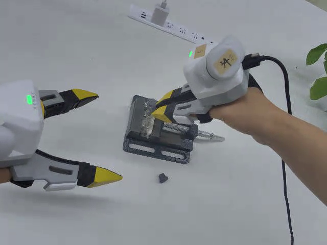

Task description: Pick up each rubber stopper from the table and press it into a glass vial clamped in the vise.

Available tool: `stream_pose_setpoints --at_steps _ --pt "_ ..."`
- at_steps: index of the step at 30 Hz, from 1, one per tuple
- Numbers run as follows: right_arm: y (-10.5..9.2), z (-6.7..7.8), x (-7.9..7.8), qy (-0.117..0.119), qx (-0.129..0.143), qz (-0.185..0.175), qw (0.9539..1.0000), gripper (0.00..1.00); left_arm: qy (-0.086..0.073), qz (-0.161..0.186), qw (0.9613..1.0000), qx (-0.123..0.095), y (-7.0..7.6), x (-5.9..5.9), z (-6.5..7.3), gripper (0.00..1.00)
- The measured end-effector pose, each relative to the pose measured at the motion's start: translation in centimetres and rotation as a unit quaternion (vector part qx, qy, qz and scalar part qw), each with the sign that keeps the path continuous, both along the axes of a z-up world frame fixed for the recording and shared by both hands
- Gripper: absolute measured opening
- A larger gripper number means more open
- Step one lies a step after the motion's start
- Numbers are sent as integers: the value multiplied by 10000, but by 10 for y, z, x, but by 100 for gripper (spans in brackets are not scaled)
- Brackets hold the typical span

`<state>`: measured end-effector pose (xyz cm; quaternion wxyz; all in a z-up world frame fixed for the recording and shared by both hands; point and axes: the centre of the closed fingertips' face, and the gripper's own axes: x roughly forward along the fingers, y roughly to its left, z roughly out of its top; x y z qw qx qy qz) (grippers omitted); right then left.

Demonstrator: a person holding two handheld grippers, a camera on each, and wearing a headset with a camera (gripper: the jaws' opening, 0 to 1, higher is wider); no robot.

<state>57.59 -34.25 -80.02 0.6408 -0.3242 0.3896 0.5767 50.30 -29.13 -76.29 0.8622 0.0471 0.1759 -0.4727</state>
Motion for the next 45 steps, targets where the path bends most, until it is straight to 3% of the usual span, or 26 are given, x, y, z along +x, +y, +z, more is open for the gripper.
stream_pose_setpoints --at_steps 16,25,41,45 --pt "4 0 -6 -76 -267 179 9995 6 16 -22 10000 -85 -2 1 -1 88" --pt "5 -4 0 -185 -524 430 9975 6 22 -15 9999 -112 -1 1 -2 87" --pt "0 -8 4 -238 -714 439 9962 5 -1 -7 9998 -184 -4 2 1 85" --pt "2 -8 5 -288 -871 491 9946 4 12 14 9998 -204 -5 2 1 85"
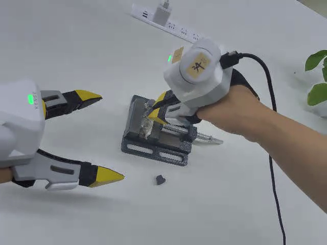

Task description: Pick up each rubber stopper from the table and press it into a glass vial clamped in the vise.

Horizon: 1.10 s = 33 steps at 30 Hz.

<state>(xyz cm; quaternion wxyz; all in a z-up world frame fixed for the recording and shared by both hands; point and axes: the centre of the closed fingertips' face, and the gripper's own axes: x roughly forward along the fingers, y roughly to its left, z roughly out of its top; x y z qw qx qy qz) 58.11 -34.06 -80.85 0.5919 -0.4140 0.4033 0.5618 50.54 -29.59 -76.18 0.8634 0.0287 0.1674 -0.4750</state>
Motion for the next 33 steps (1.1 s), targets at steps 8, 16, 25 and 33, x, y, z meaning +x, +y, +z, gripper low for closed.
stream_pose_setpoints --at_steps 8,16,25,33 --pt "0 1 -4 -135 -187 180 9996 6 35 -4 10000 -4 0 -2 -2 84" --pt "-1 3 -6 -157 -75 217 9996 7 21 28 10000 -11 2 -1 0 84" --pt "3 11 -8 -36 226 32 9997 11 25 57 10000 3 6 -3 -1 83" --pt "0 26 -1 14 576 -258 9980 1 24 55 10000 17 6 -3 -1 83"
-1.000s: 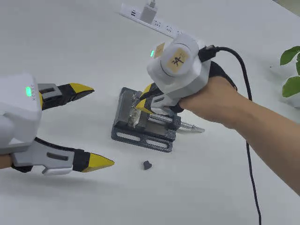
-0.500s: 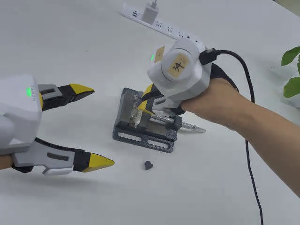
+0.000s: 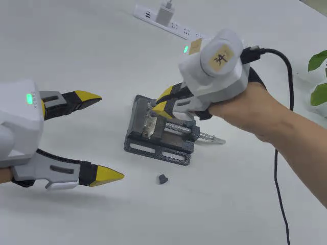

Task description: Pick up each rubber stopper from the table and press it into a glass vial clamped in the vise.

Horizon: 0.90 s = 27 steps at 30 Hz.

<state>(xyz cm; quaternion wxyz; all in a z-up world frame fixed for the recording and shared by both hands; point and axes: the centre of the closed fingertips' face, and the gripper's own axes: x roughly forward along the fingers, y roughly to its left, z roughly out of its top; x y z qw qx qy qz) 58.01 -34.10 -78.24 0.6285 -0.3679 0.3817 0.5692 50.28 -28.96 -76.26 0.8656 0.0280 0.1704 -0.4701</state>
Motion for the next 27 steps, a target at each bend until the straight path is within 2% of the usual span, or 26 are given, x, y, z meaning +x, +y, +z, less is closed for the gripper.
stream_pose_setpoints --at_steps 2,4,12,27 --pt "-2 -3 6 -15 -1 -41 10000 0 3 -6 10000 -2 0 0 0 83" --pt "-2 -5 3 93 41 -96 9999 0 -1 -11 10000 4 -1 -1 0 83" --pt "-1 -15 2 196 46 -59 9998 0 27 -29 10000 -6 -2 0 -1 83" --pt "2 -22 3 305 -8 -50 9995 0 39 -8 10000 -42 -1 0 -1 82"
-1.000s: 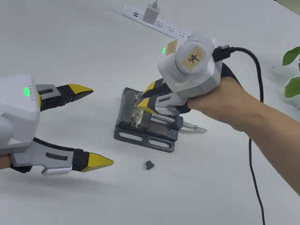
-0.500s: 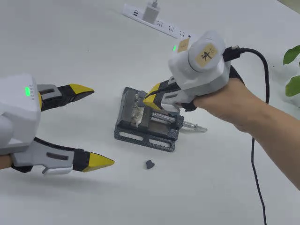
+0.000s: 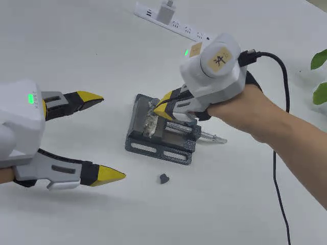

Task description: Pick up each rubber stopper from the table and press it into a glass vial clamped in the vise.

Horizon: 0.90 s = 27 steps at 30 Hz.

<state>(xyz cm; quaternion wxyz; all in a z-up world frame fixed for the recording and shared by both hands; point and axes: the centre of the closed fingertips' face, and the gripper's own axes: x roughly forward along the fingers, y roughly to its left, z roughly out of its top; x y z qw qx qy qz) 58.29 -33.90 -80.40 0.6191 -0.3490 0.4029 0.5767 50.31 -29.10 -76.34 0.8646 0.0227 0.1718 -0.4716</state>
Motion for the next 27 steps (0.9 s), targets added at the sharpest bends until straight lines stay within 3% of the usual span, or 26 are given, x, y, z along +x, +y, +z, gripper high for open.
stream_pose_setpoints --at_steps 27 --pt "4 -3 -3 -71 -427 250 9987 0 -62 23 10000 -64 -3 2 3 81"
